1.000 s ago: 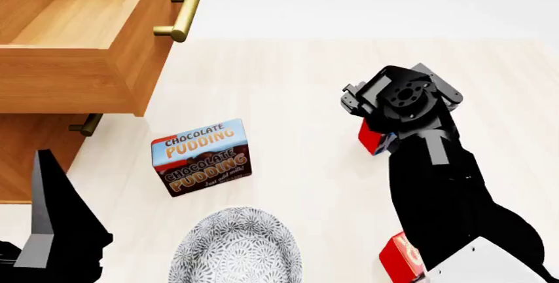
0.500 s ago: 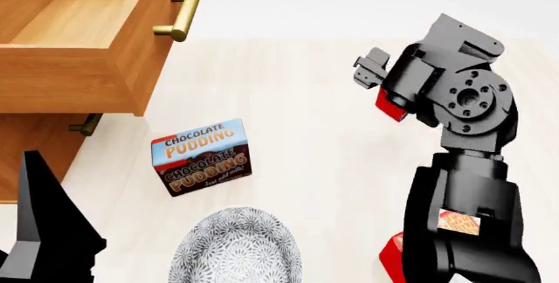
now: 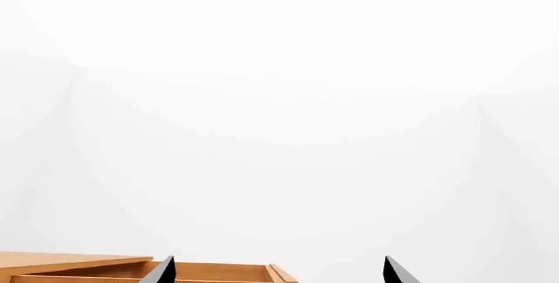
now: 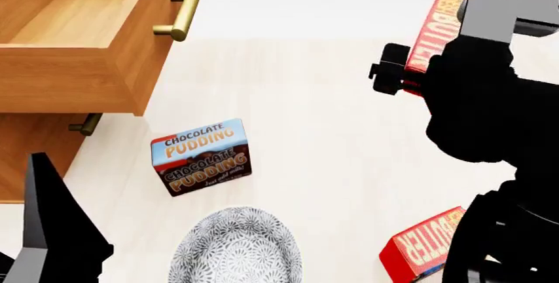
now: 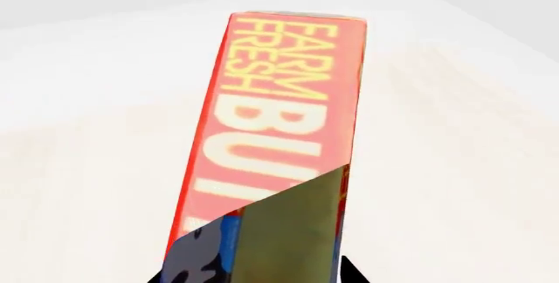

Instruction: Put the butter at the front in the top drawer of the cabinet and close it.

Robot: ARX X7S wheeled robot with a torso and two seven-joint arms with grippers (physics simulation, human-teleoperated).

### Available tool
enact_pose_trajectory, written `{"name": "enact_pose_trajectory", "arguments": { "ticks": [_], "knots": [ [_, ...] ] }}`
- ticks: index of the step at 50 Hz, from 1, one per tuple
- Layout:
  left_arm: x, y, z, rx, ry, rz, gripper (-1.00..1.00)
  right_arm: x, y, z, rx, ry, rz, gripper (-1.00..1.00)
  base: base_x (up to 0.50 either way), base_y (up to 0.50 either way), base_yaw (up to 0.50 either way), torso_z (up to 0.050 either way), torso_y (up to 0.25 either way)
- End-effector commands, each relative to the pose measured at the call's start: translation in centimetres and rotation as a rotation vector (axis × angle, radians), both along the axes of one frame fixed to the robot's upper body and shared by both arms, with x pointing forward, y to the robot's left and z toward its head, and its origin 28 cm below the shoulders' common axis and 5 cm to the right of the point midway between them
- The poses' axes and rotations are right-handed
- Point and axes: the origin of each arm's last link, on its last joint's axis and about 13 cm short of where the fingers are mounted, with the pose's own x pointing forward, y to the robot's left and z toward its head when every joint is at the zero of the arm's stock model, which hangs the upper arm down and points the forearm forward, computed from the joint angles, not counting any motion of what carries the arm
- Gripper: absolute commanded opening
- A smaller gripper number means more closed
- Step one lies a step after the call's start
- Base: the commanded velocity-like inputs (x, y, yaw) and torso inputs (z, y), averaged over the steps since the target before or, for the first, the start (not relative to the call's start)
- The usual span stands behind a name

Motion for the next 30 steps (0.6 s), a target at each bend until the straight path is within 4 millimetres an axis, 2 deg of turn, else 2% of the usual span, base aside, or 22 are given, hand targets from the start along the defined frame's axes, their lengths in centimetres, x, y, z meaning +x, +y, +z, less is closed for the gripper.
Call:
{"name": "enact_pose_trajectory", "arguments": {
  "ticks": [1,14,18,30],
  "knots": [
    [-0.1,-0.1,0.0,0.002,0.001,-0.002,1.00,-3.4,-0.6,-0.2,-0.179,-0.113,0.099,-1.00,0.00,0.00,0.00,0.000,0.000],
    [-0.2,-0.3,0.0,0.005,0.006,-0.005,1.00,-5.9,-1.3,-1.9,-0.280,-0.233,0.122,-1.00,0.00,0.00,0.00,0.000,0.002],
    [-0.2,-0.4,0.0,0.006,0.007,-0.004,1.00,-6.4,-1.5,-2.5,-0.302,-0.253,0.122,-1.00,0.00,0.00,0.00,0.000,0.000],
    [-0.2,-0.4,-0.1,0.003,0.015,-0.003,1.00,-7.2,-1.7,-4.5,-0.510,-0.355,0.069,-1.00,0.00,0.00,0.00,0.000,0.002]
  ]
}}
